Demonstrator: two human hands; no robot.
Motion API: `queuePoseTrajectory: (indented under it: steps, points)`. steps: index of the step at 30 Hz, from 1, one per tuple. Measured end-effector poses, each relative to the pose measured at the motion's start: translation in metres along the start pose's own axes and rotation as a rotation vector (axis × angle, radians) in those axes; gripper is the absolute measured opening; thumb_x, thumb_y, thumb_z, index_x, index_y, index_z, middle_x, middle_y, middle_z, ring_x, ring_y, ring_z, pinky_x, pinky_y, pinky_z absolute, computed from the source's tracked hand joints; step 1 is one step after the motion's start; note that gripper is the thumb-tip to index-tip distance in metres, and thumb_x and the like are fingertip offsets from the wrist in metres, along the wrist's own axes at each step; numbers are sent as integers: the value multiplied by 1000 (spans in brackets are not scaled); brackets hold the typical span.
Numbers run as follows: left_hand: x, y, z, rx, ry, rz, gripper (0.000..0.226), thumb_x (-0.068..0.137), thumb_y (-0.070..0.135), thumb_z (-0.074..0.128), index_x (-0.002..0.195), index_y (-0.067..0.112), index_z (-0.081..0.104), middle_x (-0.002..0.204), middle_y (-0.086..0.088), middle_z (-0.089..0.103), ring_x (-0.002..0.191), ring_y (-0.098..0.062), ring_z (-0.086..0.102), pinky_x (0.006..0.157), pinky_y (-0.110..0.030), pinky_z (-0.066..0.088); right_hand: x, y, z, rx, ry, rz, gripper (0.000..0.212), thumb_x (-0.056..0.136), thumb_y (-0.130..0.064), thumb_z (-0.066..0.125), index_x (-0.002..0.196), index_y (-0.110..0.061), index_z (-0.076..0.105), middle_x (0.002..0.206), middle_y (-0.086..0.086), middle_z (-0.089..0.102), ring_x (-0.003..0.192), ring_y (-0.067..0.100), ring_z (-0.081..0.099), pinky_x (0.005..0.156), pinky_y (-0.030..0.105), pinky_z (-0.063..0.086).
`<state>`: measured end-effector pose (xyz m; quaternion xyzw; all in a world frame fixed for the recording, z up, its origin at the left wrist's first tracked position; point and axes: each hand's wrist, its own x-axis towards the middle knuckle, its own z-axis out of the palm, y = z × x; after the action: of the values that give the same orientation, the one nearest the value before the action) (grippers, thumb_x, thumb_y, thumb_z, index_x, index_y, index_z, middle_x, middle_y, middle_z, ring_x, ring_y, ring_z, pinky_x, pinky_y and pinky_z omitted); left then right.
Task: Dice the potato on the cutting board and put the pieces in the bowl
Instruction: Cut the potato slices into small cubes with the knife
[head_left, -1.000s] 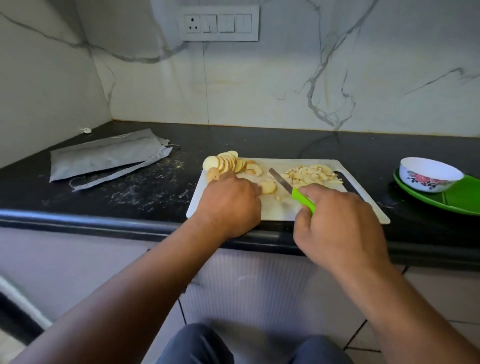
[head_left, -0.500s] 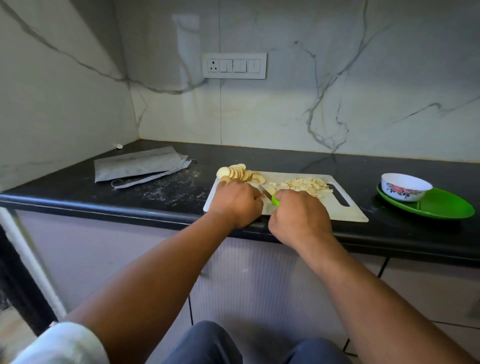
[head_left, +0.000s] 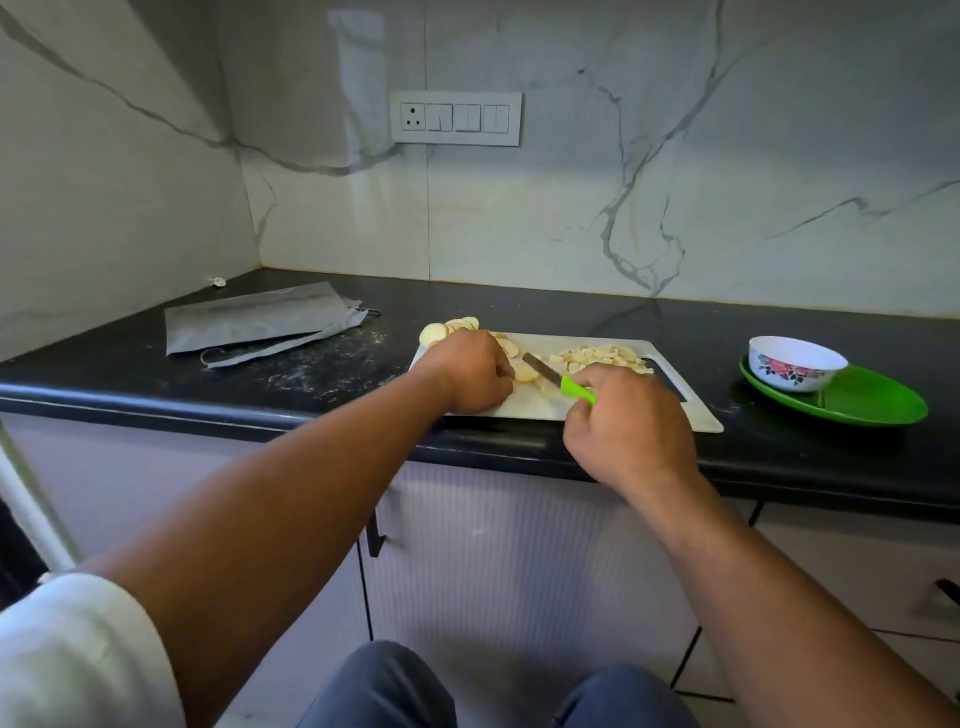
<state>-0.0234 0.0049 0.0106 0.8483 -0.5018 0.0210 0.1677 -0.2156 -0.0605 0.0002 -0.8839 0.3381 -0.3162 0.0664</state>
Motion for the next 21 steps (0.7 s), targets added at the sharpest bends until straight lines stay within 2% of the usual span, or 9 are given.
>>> queuePoseTrajectory:
  steps: [2, 5, 7, 10, 13, 17, 19, 21]
  points:
    - [13, -2, -3, -13, 27, 23, 27, 97, 25, 65, 121, 24, 77, 121, 6, 74, 104, -11, 63, 91, -26, 50, 12, 7, 7, 80, 26, 23, 37, 86, -26, 59, 122, -28, 68, 109, -3, 71, 91, 20, 65, 66, 24, 46]
    - [32, -4, -3, -56, 23, 55, 35, 95, 19, 67, 129, 26, 72, 129, 7, 71, 104, -10, 62, 93, -24, 48, 28, 18, 19, 179, 102, 40, 35, 88, -26, 61, 122, -26, 68, 112, -2, 71, 96, 21, 65, 71, 23, 43]
    - [43, -4, -4, -54, -68, 127, 42, 94, 15, 66, 134, 29, 69, 133, 7, 68, 98, -9, 60, 93, -25, 48, 35, 24, 26, 210, 124, 32, 36, 90, -27, 62, 125, -25, 67, 115, -2, 71, 99, 19, 64, 72, 21, 42]
    - [56, -6, -9, 22, -276, 246, 48, 96, 14, 68, 139, 35, 64, 142, 7, 61, 104, -11, 61, 98, -30, 49, 38, 32, 32, 254, 116, 40, 36, 91, -27, 63, 126, -26, 66, 119, -6, 68, 101, 16, 64, 75, 21, 46]
    - [67, -13, -16, 17, -397, 274, 45, 97, 16, 71, 136, 38, 65, 143, 9, 56, 107, -10, 58, 100, -29, 45, 42, 39, 36, 309, 103, 73, 35, 90, -25, 63, 124, -27, 67, 118, -9, 68, 92, 15, 64, 69, 24, 51]
    - [78, -17, -20, -41, -462, 231, 39, 95, 23, 75, 127, 44, 69, 129, 21, 55, 108, -7, 53, 96, -28, 41, 45, 41, 38, 303, 68, 88, 34, 90, -26, 64, 124, -29, 67, 113, -11, 67, 69, 4, 59, 51, 18, 36]
    - [83, -18, -19, -59, -466, 226, 36, 94, 27, 76, 124, 45, 70, 128, 20, 59, 108, -6, 54, 95, -26, 41, 45, 41, 37, 302, 59, 102, 34, 90, -26, 64, 124, -30, 67, 114, -12, 67, 62, 2, 56, 48, 17, 34]
    - [86, -19, -19, -100, -462, 195, 32, 90, 34, 79, 117, 48, 71, 124, 15, 65, 106, -9, 61, 92, -27, 47, 46, 41, 36, 303, 50, 108, 34, 90, -26, 65, 124, -30, 67, 115, -12, 67, 60, 2, 56, 48, 18, 34]
